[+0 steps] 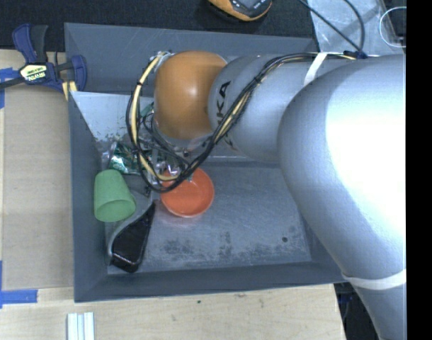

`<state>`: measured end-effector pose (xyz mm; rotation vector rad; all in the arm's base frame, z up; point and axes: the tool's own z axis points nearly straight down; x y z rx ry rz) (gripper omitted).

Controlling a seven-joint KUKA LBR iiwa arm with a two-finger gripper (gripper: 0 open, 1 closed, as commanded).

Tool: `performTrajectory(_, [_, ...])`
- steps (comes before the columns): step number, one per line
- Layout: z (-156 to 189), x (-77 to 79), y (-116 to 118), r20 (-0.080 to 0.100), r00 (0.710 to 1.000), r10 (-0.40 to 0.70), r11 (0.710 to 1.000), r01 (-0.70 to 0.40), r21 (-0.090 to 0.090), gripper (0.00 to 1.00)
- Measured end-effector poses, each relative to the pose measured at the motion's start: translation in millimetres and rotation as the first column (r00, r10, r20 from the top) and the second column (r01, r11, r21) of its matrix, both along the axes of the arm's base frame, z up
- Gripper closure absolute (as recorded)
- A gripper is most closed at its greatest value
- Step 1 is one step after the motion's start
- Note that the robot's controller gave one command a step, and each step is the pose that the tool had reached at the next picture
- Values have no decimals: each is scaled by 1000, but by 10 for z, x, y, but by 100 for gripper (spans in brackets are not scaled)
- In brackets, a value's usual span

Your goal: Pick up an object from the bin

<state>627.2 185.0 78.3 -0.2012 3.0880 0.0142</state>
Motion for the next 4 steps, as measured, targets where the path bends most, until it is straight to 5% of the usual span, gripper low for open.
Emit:
performTrajectory(1, [-13,-126,-448,14,998,56,998,-55,-3,100])
performTrajectory(2, [-13,-125,-448,14,998,54,999,-54,-3,100])
performTrajectory(3, [564,30,-338,26,998,54,999,-54,0,100])
performTrajectory(4, [554,16,-344,25,998,53,999,-53,-1,100])
